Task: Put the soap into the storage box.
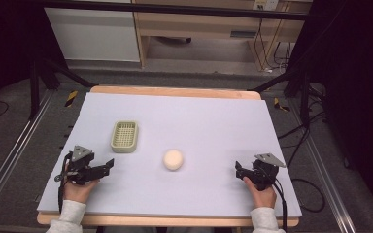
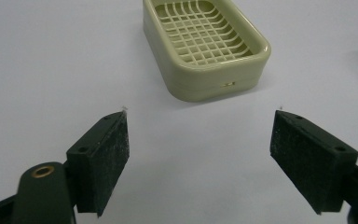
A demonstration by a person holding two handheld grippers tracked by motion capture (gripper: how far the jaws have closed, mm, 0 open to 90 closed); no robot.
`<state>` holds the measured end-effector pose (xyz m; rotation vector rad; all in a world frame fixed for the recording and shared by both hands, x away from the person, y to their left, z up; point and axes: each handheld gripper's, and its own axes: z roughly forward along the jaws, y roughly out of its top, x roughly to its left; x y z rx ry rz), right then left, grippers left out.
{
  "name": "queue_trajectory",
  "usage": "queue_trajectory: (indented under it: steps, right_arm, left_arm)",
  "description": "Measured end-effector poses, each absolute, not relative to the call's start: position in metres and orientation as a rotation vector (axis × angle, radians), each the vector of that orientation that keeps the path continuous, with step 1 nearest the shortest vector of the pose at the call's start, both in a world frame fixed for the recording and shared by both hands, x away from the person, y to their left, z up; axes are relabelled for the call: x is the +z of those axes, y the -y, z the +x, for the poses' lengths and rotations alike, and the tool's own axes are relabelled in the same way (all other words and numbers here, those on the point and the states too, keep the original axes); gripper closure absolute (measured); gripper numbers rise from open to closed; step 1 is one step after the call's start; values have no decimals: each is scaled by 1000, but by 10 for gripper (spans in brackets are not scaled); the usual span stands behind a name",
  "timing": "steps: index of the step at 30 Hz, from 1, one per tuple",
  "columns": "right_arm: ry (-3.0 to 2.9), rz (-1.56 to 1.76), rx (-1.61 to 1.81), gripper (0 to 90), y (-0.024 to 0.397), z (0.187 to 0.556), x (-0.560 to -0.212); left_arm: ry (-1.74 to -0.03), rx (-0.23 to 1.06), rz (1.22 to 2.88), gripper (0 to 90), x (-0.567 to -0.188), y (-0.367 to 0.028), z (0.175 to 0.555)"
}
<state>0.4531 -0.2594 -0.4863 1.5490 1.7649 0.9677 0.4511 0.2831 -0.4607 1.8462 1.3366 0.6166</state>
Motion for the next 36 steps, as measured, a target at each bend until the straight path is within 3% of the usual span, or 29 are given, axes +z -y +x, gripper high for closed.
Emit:
queue_trajectory:
  steps: [36]
  right_arm:
    - [-1776,1532,976,46,258,452,-486]
  left_arm:
    - [-1251,583,1839,189,-447,-259,445]
